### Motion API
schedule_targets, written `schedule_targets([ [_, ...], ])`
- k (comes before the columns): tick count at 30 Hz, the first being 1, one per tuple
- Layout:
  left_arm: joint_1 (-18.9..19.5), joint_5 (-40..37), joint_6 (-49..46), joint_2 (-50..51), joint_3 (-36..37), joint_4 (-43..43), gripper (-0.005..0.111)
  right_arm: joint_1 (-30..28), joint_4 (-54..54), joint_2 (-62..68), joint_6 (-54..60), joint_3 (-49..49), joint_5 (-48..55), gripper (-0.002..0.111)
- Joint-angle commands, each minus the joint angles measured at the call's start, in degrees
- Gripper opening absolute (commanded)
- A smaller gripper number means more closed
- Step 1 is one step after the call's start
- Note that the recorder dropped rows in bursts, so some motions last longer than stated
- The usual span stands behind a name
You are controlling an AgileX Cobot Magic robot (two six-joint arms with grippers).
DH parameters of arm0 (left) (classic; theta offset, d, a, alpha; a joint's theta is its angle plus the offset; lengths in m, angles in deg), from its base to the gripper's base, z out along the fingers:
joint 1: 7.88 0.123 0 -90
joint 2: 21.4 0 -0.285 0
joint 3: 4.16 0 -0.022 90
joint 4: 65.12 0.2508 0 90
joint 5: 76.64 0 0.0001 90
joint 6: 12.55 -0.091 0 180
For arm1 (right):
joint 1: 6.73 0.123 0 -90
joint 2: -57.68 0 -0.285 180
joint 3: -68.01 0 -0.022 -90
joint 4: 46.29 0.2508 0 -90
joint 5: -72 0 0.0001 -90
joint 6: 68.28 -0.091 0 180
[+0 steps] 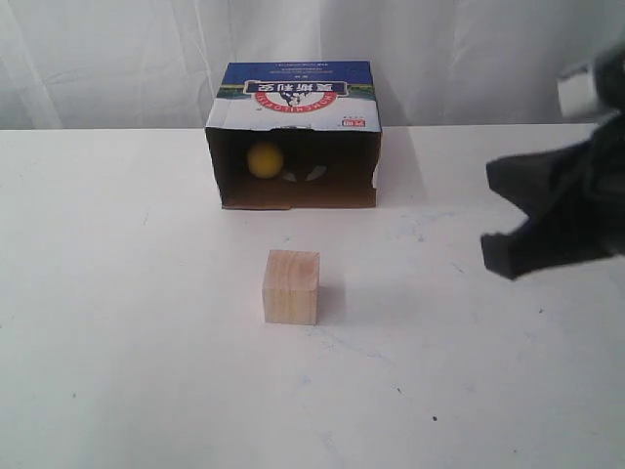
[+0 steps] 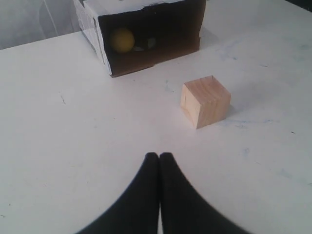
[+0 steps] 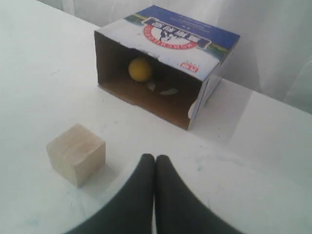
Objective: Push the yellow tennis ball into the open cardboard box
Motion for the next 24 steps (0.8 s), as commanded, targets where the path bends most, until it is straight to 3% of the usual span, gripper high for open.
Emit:
schedule_targets([
  [1, -0.2, -2.2, 3.0, -4.2, 2.4, -0.6, 0.000, -0.3, 0.4, -6.3, -1.7, -7.8, -2.3, 0.000],
  [8, -0.2, -3.4, 2.3, -5.3, 3.6, -0.5, 0.000, -0.3, 0.4, -12.8, -9.3, -12.3, -3.4, 0.000],
  [24, -0.2, -3.1, 2.3, -5.3, 3.6, -0.5, 0.000, -0.3, 0.4, -14.3, -9.4, -12.3, -3.0, 0.000],
])
